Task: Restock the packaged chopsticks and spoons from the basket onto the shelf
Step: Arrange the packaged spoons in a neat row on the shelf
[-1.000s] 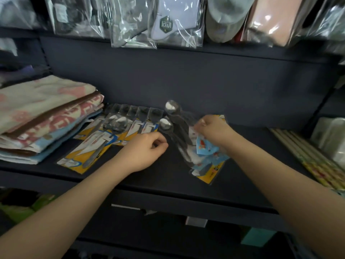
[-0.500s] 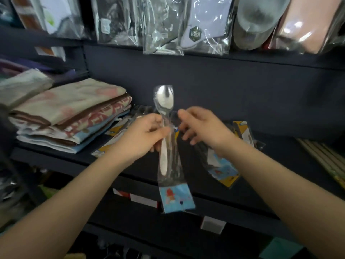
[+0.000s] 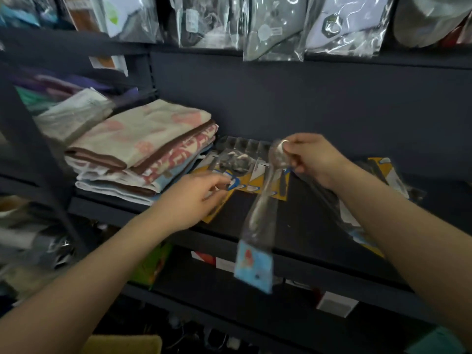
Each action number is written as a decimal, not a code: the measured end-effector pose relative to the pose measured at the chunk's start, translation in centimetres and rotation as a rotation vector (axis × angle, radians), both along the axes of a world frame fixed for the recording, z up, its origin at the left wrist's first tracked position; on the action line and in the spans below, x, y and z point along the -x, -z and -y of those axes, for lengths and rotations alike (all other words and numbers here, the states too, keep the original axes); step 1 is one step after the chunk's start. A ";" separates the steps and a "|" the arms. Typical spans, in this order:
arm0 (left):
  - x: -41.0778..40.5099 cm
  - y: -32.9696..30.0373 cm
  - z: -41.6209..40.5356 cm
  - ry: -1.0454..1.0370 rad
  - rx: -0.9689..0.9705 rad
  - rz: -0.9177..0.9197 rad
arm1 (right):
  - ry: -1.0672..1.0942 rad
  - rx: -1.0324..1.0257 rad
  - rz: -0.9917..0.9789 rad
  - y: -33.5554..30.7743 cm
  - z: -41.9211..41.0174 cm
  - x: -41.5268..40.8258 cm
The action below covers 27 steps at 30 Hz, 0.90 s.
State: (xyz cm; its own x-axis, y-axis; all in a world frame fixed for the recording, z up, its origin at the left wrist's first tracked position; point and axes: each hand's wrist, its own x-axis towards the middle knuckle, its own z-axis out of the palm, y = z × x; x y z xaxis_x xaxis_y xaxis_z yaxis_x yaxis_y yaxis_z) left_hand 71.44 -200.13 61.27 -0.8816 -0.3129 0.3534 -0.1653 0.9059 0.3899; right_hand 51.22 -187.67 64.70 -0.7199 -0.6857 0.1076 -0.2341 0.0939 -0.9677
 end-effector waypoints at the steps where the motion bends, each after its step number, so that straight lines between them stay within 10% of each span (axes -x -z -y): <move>1: -0.3 0.2 1.1 0.034 0.095 0.037 | 0.022 0.010 0.035 -0.1 -0.2 0.3; 7: -0.1 2.9 3.5 0.165 0.081 0.384 | 0.052 -0.105 0.054 1.8 1.6 0.3; 27: 1.4 3.1 2.2 0.159 0.068 0.302 | 0.302 -0.396 -0.397 4.2 7.3 0.2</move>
